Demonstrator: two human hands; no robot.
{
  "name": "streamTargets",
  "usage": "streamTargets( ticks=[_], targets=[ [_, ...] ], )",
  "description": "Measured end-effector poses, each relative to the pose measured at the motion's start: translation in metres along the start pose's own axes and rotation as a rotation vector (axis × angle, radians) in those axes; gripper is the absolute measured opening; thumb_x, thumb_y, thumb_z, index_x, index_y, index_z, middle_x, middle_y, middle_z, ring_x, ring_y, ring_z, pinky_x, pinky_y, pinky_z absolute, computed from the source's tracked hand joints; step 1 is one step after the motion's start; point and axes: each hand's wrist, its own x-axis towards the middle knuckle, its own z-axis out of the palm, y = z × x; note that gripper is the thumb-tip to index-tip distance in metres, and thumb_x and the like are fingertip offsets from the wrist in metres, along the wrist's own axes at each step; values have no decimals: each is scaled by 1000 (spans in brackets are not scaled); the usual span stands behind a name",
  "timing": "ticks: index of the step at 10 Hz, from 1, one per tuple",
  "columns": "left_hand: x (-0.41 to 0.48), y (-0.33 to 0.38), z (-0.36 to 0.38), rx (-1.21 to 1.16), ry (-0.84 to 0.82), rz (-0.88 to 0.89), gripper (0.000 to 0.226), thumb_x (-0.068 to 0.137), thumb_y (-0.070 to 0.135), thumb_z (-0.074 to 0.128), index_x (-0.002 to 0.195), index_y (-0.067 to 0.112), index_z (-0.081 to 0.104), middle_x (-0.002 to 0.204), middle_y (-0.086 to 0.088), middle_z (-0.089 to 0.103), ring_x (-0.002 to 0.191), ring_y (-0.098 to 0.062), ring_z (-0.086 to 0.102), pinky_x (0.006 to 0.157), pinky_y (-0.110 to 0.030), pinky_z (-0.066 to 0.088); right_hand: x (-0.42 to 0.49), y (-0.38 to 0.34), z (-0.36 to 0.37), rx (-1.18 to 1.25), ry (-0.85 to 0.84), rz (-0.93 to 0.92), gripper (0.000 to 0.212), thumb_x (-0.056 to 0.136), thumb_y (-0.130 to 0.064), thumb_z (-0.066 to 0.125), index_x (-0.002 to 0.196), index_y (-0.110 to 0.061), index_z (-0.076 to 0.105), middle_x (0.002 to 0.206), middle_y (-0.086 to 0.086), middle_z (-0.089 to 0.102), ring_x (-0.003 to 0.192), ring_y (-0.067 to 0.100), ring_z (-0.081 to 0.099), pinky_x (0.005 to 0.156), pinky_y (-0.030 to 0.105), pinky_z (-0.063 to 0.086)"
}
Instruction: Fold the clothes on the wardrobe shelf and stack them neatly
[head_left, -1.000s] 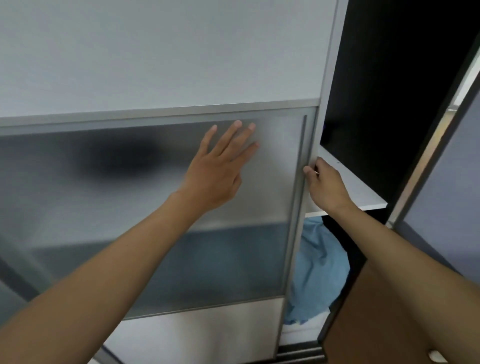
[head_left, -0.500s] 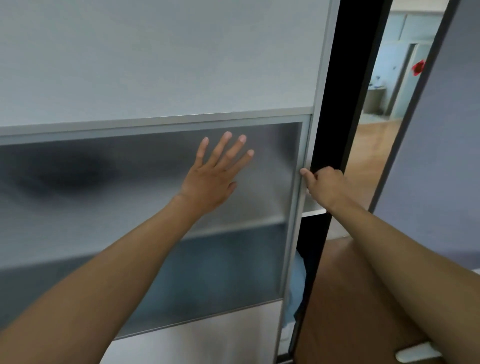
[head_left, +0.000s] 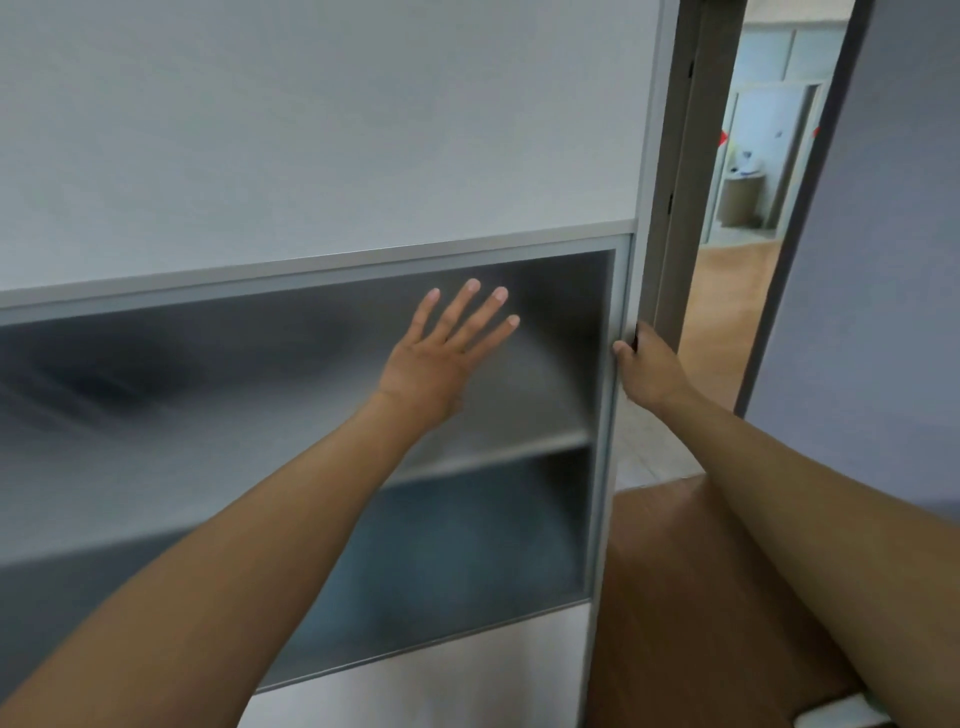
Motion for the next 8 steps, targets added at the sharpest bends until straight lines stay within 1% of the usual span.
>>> streamTargets(
  ticks=[1,2,3,4,5,6,7,8],
  targets=[
    [10,8,-4,-11,-28,1,130,76,47,78,152,31,-26,157,3,-38,140,-26,-41,107,-49,-33,4,1,2,26,70,41,23,105,-16,40,111,3,53,102,17,54,106,35,56,79,33,34],
    [13,12,-5,-27,-44,5,135,73,55,78,150,30,-30,150,2,-46,134,-25,-47,106,-49,-35,4,5,-1,49,88,50,21,105,-14,39,108,1,54,104,17,56,103,32,54,80,33,35],
    [14,14,-6,-19,-62,7,136,74,55,77,149,29,-34,147,0,-50,132,-27,-49,106,-51,-34,6,6,-3,41,79,49,15,105,-13,40,98,-4,50,103,17,55,95,28,51,78,33,34],
    [14,19,-8,-20,-66,-18,129,79,44,77,150,28,-30,153,0,-45,137,-28,-45,107,-53,-32,7,3,-6,30,62,77,16,105,-14,40,101,-3,52,108,20,57,102,33,54,79,32,34],
    [12,26,-14,-42,-44,-35,113,83,22,69,155,28,-18,164,-1,-27,147,-30,-29,112,-55,-23,2,-3,-11,40,9,160,25,102,-14,45,115,5,55,121,24,59,113,38,56,83,34,39],
    [4,25,-19,-66,11,-2,95,83,20,59,158,26,2,168,-3,-12,153,-30,-12,120,-55,-7,-20,-19,-14,82,15,205,38,94,-15,55,128,2,49,127,21,58,116,36,57,90,36,45],
    [-13,18,-23,-206,1,3,87,84,24,57,158,25,11,168,-3,-4,155,-26,-3,122,-48,7,-50,-44,-9,190,89,49,48,91,-9,55,137,-4,45,137,15,53,121,25,52,99,34,41],
    [-50,0,-21,-416,-76,-3,77,88,22,55,156,23,20,168,-2,2,154,-24,6,121,-40,17,-79,-79,5,219,61,-161,47,92,-4,54,137,-12,51,139,6,52,128,18,48,106,28,37]
  ],
)
